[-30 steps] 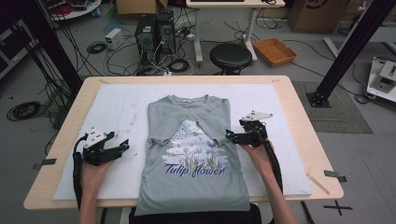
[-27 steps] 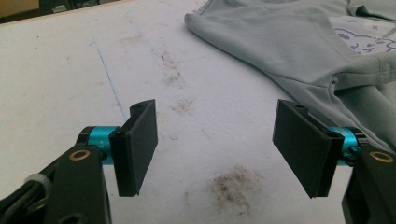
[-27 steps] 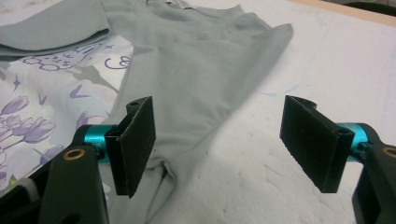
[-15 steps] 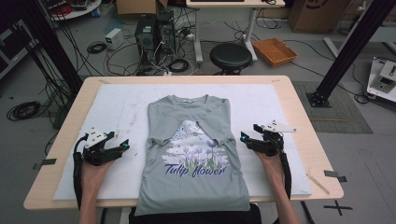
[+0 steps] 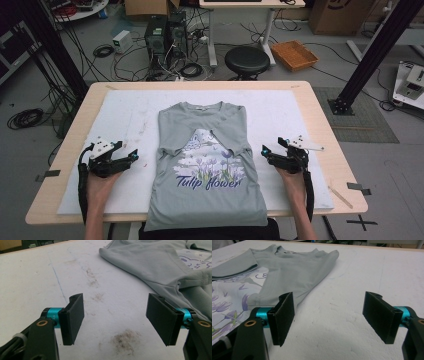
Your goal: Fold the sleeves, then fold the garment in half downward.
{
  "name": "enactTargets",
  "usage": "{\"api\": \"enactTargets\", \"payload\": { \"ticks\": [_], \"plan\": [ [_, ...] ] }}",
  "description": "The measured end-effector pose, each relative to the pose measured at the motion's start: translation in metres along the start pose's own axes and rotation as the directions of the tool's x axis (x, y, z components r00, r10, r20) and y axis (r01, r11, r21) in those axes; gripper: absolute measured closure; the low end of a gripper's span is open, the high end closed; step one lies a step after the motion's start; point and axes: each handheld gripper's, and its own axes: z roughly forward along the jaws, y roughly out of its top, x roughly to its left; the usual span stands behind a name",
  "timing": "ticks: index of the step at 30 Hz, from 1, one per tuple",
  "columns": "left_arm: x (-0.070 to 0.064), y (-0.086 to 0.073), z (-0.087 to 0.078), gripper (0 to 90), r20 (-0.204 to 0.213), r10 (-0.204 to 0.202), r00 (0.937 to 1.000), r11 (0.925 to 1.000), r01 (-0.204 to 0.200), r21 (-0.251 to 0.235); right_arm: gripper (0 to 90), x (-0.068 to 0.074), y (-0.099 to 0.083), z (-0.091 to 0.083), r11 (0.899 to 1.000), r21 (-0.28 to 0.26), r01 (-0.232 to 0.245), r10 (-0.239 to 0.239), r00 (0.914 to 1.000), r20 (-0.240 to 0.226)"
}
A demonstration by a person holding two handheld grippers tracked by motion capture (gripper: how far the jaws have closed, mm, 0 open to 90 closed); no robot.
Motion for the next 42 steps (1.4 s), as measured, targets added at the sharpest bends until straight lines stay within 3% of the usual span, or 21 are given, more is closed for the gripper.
{"api": "enactTargets", "payload": {
  "ticks": [14,30,38,40,42],
  "plan": [
    [0.000,0.000,0.001,30.9,-0.001,-0.002,1.0000,1.0000,0.002,0.004,23.2,0.001,0.001,0.003,0.999,0.032,0.001,-0.001,1.0000,0.003],
    [-0.001,0.000,-0.001,30.9,-0.006,0.009,0.9999,0.9999,-0.009,-0.008,23.2,0.004,0.001,0.005,0.998,0.050,0.035,-0.036,0.9989,0.030],
    [-0.001,0.002,0.000,30.8,0.030,0.020,0.9993,0.9998,-0.020,0.000,23.3,0.004,0.002,0.007,0.998,0.062,0.033,-0.034,0.9991,0.025],
    [-0.003,0.006,0.000,30.8,0.071,0.011,0.9974,0.9999,-0.011,-0.001,23.3,0.004,0.002,0.007,0.997,0.068,0.031,-0.033,0.9991,0.026],
    [-0.005,0.012,0.000,30.8,0.080,0.018,0.9966,0.9998,-0.018,0.000,23.3,0.004,0.002,0.007,0.997,0.072,0.039,-0.040,0.9989,0.025]
  ]
}}
